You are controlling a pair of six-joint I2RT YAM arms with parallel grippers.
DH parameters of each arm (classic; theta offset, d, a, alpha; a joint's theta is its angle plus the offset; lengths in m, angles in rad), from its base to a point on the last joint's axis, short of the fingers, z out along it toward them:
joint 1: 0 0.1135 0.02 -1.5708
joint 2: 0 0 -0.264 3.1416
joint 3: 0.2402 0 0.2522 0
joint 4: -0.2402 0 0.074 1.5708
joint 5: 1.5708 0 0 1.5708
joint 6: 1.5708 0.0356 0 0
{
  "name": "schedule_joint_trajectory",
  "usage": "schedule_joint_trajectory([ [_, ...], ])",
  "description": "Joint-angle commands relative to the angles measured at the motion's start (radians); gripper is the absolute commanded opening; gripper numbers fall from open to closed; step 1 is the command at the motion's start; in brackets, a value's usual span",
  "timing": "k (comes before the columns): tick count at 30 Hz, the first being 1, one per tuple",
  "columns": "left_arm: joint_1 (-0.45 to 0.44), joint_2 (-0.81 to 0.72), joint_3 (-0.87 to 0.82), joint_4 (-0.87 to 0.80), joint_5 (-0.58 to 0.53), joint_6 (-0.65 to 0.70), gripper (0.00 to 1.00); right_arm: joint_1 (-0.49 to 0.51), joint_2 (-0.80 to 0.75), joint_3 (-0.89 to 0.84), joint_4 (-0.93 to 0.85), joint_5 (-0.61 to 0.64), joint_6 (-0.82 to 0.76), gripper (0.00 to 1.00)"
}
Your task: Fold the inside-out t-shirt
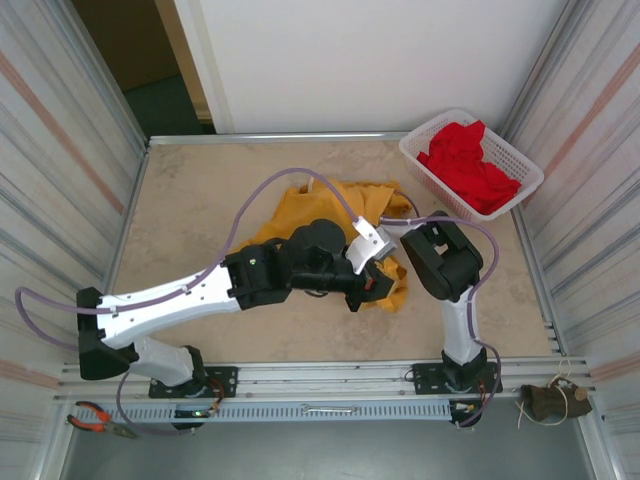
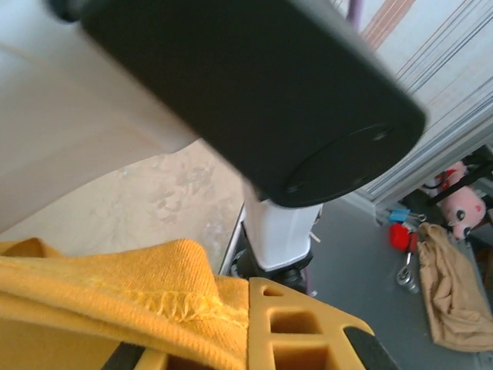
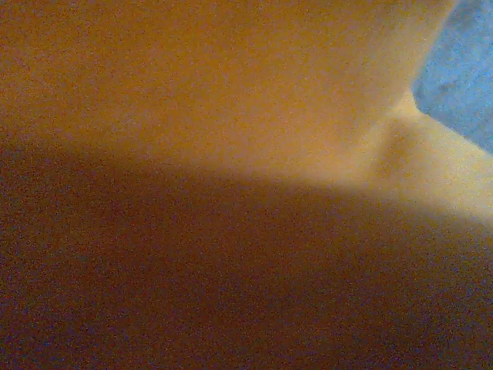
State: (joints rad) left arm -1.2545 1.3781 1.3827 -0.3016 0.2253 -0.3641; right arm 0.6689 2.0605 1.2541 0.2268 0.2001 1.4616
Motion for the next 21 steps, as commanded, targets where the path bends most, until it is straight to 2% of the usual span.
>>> schedule_joint_trajectory([
  [1, -0.049, -0.023, 0.029, 0.126, 0.123, -0.045, 0.00, -0.013, 0.053, 0.085, -0.155, -0.034, -0.073, 0.97],
  [8, -0.095, 0.009, 0.097, 0.171, 0.177, -0.064, 0.00, -0.011, 0.125, 0.241, -0.347, 0.016, -0.110, 0.99],
  [14, -0.099, 0.022, 0.145, 0.198, 0.190, -0.058, 0.00, 0.016, 0.190, 0.423, -0.586, 0.126, -0.132, 0.99],
  [18, -0.100, 0.041, 0.207, 0.180, 0.200, -0.044, 0.00, 0.032, 0.284, 0.610, -0.798, 0.180, -0.128, 0.99],
  [21, -0.098, 0.044, 0.226, 0.176, 0.194, -0.036, 0.00, 0.028, 0.374, 0.783, -0.983, 0.172, -0.077, 0.99],
])
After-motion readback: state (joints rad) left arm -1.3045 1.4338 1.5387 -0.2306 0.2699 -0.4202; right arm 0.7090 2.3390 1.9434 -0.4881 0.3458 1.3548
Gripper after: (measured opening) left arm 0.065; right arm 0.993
